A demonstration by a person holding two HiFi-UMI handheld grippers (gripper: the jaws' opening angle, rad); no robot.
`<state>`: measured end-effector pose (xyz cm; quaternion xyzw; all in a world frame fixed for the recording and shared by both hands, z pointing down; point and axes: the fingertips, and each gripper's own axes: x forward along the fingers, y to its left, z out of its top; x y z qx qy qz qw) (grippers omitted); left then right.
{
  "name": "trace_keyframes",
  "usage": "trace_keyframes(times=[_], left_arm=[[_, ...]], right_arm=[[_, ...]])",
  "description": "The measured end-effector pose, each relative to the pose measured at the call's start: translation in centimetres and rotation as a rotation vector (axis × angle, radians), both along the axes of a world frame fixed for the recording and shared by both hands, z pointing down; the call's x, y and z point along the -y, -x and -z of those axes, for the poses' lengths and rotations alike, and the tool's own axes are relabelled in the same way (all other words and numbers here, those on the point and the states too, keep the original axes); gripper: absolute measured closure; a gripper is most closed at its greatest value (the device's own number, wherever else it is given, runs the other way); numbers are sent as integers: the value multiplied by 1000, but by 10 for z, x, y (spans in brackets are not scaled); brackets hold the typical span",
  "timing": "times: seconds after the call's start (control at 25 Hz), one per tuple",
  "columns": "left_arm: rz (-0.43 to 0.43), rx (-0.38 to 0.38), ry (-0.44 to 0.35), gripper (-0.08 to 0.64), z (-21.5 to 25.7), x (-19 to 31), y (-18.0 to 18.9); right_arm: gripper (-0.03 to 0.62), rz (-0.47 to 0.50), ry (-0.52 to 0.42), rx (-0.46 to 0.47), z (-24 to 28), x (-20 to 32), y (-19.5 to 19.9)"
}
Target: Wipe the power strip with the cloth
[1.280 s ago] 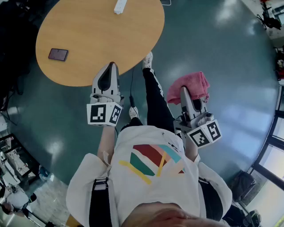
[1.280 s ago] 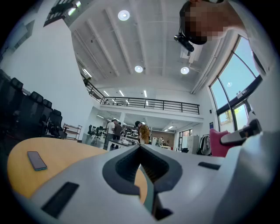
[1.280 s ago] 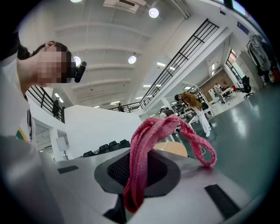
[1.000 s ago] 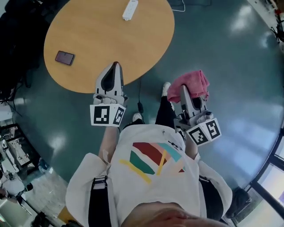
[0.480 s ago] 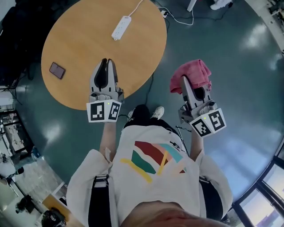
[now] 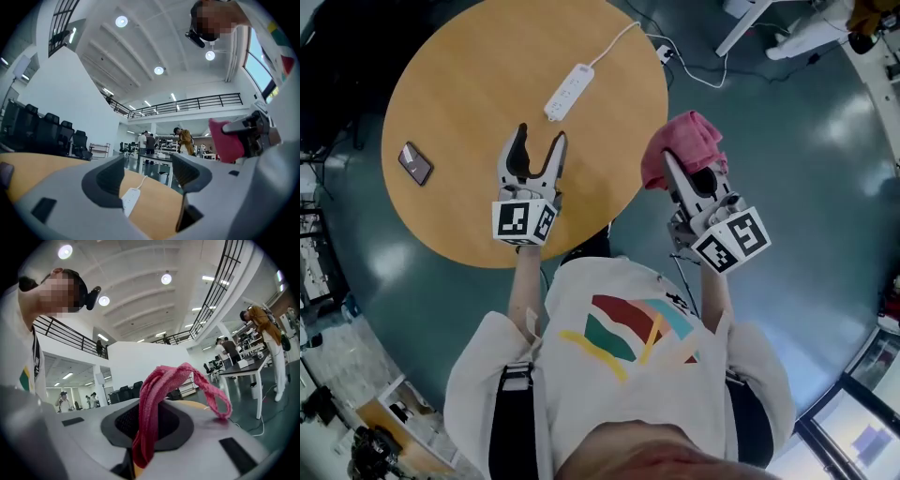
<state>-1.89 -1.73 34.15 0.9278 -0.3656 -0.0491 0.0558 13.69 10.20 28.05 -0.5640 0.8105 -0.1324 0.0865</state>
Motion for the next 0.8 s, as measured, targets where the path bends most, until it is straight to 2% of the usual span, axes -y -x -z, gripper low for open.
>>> trace_keyframes(times=[0.04,0.08,0.36,0.48,0.6,0.72,0.8], left_arm=[[-9,5,31,192,-11,14,-7],[-16,15,58,178,-22,29,-13],[-16,163,145,178,-105,120,-27],[-11,282,181,178,-147,120,-34],[2,396,207,178,-180,135,-45],[-1,461,255,179,-195,135,-47],[0,508,263,179,-199,143,-40]], right_arm=[[554,34,21,-7,0,22,-2],[552,64,39,-14,-1,43,-4],[554,243,113,-53,-36,174,7],[552,378,220,-97,-72,202,15],[554,526,282,-114,-96,233,21],[552,688,354,-104,-112,245,40],[552,789,382,-131,-122,257,62]])
